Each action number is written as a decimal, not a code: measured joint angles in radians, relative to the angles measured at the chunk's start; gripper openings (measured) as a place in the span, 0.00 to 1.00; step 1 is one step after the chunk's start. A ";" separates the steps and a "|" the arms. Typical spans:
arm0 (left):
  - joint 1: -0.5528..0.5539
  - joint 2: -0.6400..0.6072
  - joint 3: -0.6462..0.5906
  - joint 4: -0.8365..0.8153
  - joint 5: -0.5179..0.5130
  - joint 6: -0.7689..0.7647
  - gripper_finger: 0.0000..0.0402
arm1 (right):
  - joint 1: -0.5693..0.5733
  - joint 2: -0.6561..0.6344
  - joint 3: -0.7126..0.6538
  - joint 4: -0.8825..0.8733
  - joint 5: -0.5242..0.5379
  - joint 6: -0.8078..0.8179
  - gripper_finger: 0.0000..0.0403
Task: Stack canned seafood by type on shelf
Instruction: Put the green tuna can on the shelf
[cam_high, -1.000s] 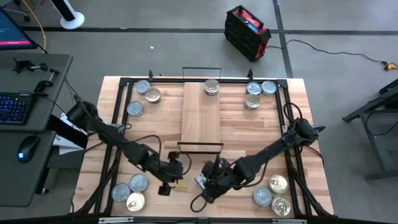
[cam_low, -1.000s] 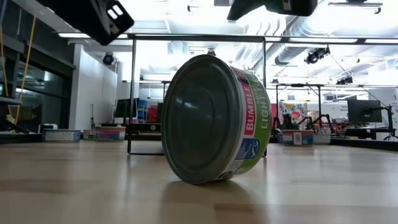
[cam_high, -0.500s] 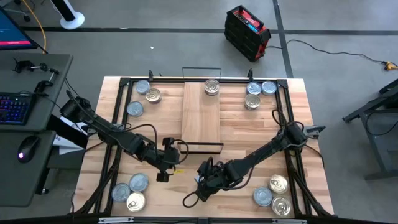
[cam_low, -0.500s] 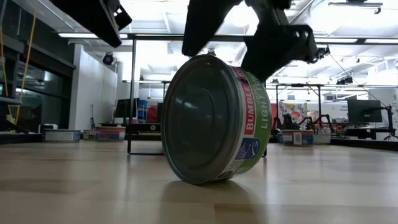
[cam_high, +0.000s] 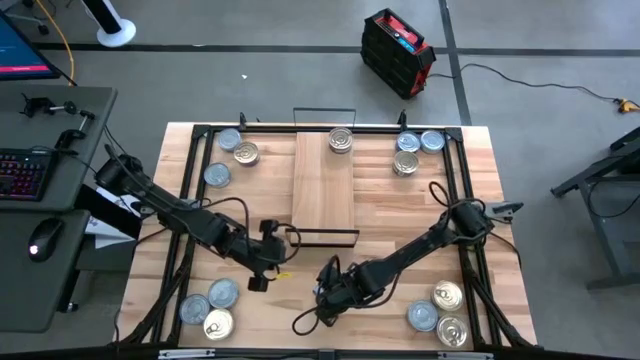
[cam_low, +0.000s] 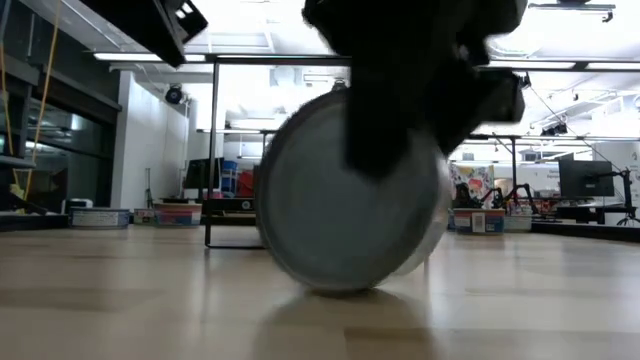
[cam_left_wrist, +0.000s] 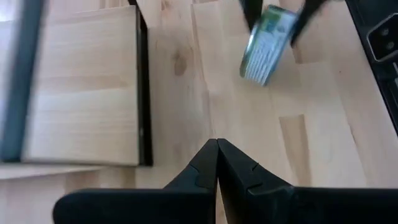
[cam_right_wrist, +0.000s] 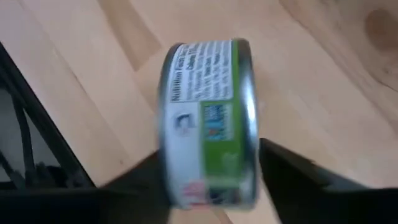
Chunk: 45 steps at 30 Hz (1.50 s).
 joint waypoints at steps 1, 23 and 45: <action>0.002 -0.018 0.000 -0.028 0.000 0.000 0.00 | 0.002 -0.016 0.000 -0.022 0.003 -0.009 0.32; -0.053 -0.482 0.001 -0.215 -0.266 -0.255 0.00 | 0.035 -0.659 -0.537 -0.434 0.135 0.412 0.27; -0.052 -0.375 0.001 -0.087 -0.374 -0.451 0.00 | -0.401 -1.013 -1.266 0.911 0.127 0.191 0.27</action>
